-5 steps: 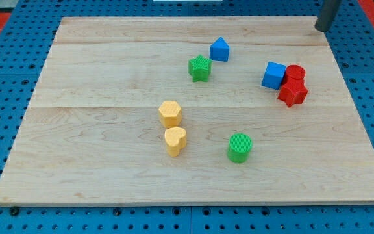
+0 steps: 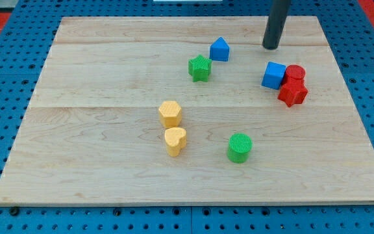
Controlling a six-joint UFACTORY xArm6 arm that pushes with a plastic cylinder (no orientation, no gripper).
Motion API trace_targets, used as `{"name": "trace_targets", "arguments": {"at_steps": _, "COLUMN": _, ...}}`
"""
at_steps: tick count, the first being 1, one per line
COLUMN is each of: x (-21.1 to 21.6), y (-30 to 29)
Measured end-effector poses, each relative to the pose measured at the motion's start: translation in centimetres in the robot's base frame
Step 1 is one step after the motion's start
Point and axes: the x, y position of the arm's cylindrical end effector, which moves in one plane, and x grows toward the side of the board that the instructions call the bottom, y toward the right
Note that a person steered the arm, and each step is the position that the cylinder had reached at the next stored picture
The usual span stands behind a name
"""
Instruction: Move the blue triangle top right to the green star
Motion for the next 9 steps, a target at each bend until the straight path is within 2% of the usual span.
{"name": "trace_targets", "arguments": {"at_steps": 3, "x": -0.3, "y": -9.9}}
{"name": "trace_targets", "arguments": {"at_steps": 5, "x": -1.1, "y": -12.7}}
{"name": "trace_targets", "arguments": {"at_steps": 6, "x": 0.3, "y": -9.6}}
{"name": "trace_targets", "arguments": {"at_steps": 7, "x": 3.6, "y": -9.9}}
{"name": "trace_targets", "arguments": {"at_steps": 9, "x": 5.2, "y": -17.1}}
